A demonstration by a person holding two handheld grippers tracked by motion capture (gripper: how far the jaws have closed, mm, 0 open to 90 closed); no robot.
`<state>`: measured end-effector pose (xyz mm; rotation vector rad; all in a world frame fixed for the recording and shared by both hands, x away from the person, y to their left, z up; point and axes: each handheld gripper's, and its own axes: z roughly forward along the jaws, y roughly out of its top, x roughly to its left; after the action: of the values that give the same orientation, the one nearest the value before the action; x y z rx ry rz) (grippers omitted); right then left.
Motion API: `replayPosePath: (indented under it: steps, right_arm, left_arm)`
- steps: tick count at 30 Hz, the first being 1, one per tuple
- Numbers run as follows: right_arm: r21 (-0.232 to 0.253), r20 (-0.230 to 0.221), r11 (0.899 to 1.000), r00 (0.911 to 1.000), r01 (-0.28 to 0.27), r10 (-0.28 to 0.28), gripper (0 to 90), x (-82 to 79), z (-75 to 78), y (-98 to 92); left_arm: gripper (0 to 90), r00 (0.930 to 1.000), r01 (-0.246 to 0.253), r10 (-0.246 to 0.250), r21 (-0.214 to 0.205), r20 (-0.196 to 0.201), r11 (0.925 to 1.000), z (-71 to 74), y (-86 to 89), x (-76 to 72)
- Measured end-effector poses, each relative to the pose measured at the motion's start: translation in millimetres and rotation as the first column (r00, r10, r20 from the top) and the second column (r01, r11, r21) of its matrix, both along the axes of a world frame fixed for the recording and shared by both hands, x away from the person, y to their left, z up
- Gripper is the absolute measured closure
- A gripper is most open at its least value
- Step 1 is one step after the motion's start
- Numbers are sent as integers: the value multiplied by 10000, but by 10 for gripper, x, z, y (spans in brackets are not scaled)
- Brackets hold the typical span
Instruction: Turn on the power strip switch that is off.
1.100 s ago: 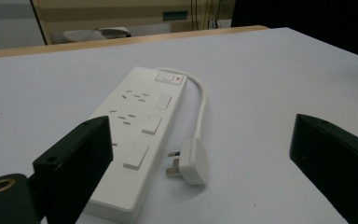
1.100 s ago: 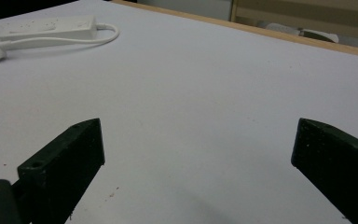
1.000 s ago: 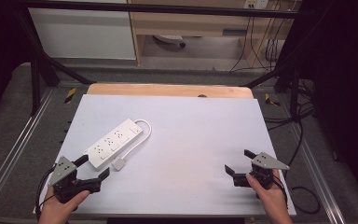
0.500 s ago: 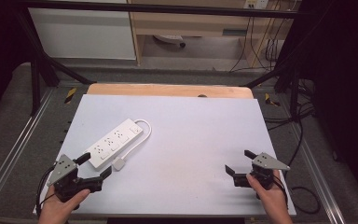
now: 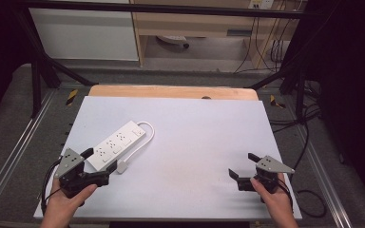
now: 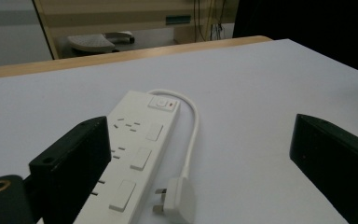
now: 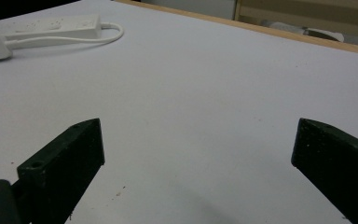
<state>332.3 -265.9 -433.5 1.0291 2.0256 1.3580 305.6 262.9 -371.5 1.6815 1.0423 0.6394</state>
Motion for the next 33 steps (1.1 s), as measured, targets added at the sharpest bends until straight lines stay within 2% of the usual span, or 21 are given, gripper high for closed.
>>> replayPosePath:
  steps: [10,19,33]
  right_arm:
    - [2,-47,10000,10000,60,-60,29,1,-5,-7]
    - [17,-53,10000,10000,81,-81,29,0,-5,-11]
    - [0,-66,10000,10000,58,-58,29,3,-8,-6]
  left_arm:
    - [78,9998,172,-173,-174,-40,9997,95,-127,88]
    - [118,9998,204,-201,-349,92,9992,163,-217,191]
    - [142,9998,166,-164,-208,106,9996,245,-329,425]
